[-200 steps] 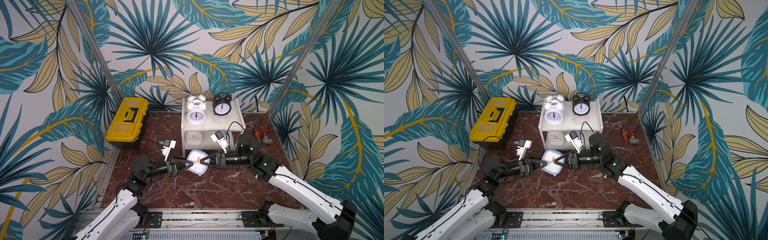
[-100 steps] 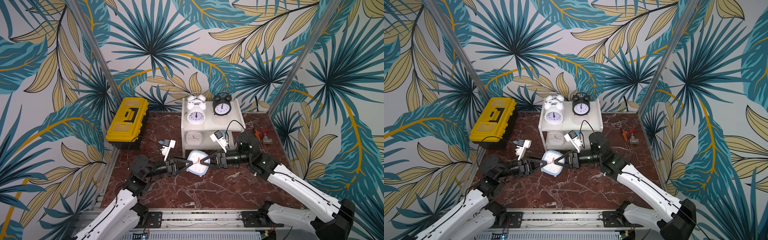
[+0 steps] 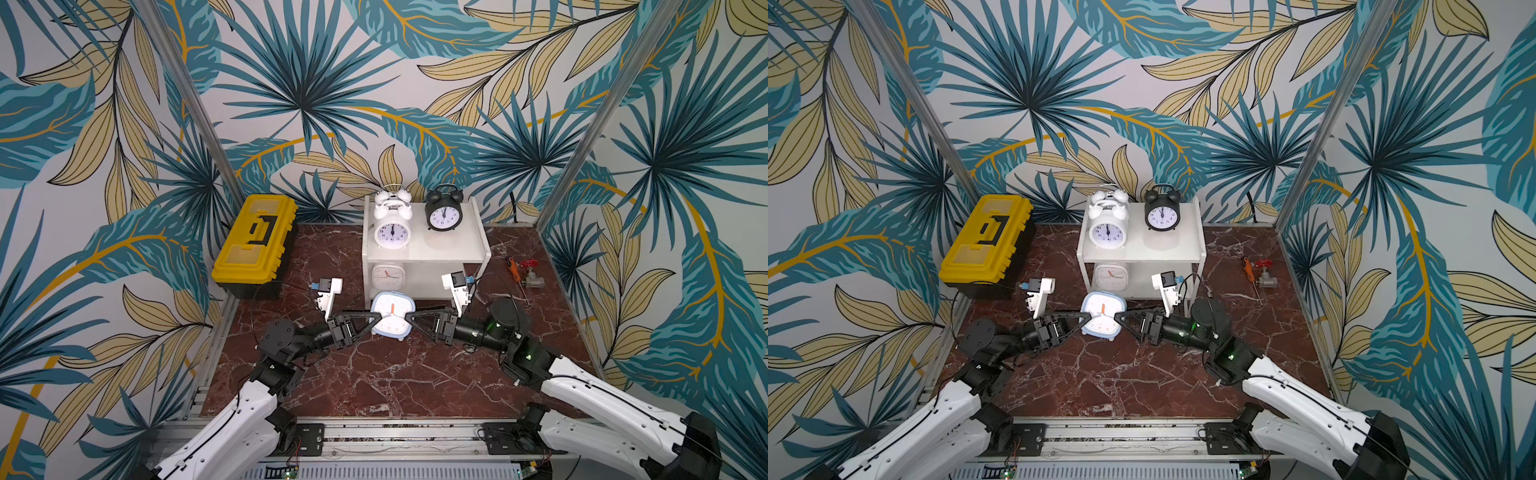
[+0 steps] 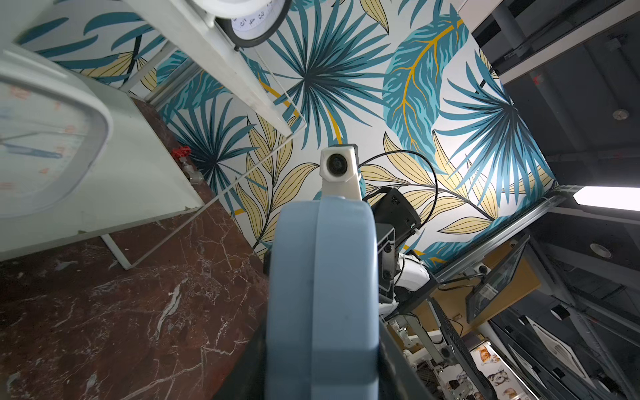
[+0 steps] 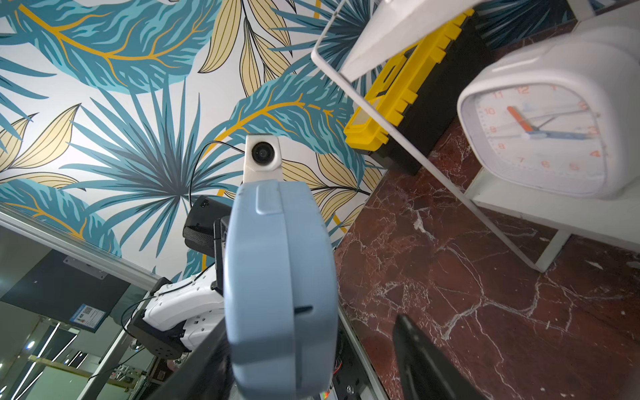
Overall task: Place the alarm clocks on the shelf by style
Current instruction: Pick up the alarm from the center of the board.
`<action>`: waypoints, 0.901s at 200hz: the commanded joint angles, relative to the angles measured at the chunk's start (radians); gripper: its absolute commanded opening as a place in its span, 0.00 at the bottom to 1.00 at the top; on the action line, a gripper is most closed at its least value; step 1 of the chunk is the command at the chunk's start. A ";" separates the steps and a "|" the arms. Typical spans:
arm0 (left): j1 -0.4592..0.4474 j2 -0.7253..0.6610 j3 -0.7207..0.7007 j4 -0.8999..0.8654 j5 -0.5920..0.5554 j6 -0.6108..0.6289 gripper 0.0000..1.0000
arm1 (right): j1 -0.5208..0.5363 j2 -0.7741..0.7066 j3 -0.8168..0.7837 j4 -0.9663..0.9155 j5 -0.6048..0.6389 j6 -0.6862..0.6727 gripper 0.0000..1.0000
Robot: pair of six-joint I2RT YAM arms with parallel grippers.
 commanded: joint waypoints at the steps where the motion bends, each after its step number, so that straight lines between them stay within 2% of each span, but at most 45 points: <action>1: 0.002 -0.011 -0.017 0.087 -0.015 -0.011 0.23 | 0.014 0.018 0.010 0.060 0.055 0.007 0.65; 7: 0.003 -0.014 -0.017 0.083 -0.017 -0.009 0.23 | 0.044 0.021 0.017 0.051 0.055 0.001 0.63; 50: 0.002 -0.023 -0.028 0.060 -0.034 0.003 0.24 | 0.061 0.024 0.035 0.019 0.056 -0.018 0.40; 76: 0.003 -0.018 -0.017 0.034 -0.014 0.012 0.55 | 0.063 0.028 0.061 -0.027 0.037 -0.037 0.29; 86: 0.002 -0.018 -0.006 0.011 0.003 0.023 0.62 | 0.063 0.026 0.074 -0.055 0.033 -0.050 0.28; 96: 0.002 -0.018 0.009 -0.020 0.020 0.041 0.65 | 0.062 0.025 0.088 -0.090 0.033 -0.065 0.27; 125: 0.003 -0.031 0.047 -0.109 0.031 0.084 0.65 | 0.063 0.034 0.121 -0.162 0.018 -0.095 0.26; 165: 0.003 -0.057 0.047 -0.100 0.025 0.089 0.42 | 0.061 0.043 0.123 -0.167 0.013 -0.095 0.26; 180: 0.003 -0.065 0.046 -0.094 0.030 0.086 0.40 | 0.061 0.048 0.126 -0.167 0.002 -0.095 0.26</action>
